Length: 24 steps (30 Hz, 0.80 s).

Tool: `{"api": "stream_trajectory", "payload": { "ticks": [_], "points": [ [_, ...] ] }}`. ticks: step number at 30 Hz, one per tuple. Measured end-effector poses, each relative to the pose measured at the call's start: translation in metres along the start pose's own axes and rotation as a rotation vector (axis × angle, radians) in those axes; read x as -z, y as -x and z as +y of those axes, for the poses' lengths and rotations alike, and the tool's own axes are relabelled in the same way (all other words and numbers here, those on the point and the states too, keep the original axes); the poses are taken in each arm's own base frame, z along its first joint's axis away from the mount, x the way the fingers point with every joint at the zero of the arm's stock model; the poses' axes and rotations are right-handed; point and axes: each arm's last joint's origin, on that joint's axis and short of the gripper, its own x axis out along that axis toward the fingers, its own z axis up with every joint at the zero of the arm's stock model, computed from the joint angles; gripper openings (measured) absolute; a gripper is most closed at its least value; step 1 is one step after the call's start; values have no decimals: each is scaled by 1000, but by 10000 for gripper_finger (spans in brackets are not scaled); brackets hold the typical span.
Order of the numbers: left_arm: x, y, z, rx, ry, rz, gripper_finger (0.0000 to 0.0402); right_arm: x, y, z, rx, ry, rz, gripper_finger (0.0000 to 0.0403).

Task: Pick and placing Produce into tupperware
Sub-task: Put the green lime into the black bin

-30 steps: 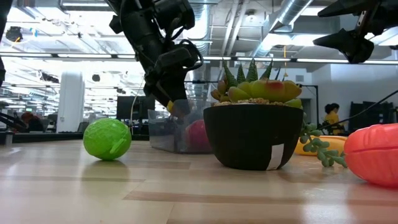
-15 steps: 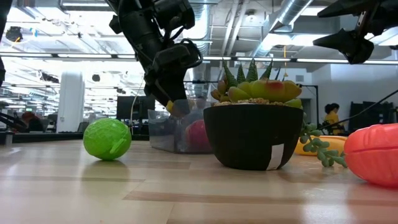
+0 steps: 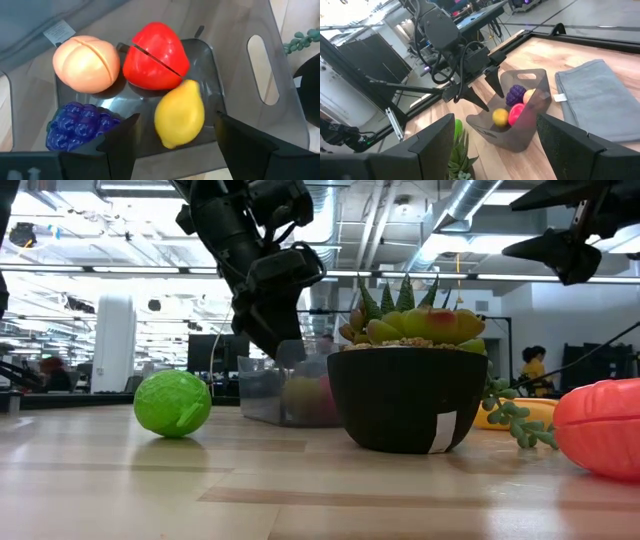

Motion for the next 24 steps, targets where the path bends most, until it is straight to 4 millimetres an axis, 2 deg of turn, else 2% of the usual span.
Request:
{"api": "stream_trajectory", "payload": {
  "ticks": [9, 16, 20, 24],
  "points": [
    [-3, 0, -1, 20, 4, -22, 242, 3, -4, 1, 14, 0, 20, 301],
    [2, 6, -2, 105, 3, 50, 242, 3, -4, 1, 10, -3, 25, 301],
    [4, 18, -1, 106, 3, 76, 242, 4, -4, 1, 11, -2, 27, 301],
    [2, 41, 1, 85, 1, 38, 242, 4, -4, 1, 12, -1, 28, 301]
  ]
}}
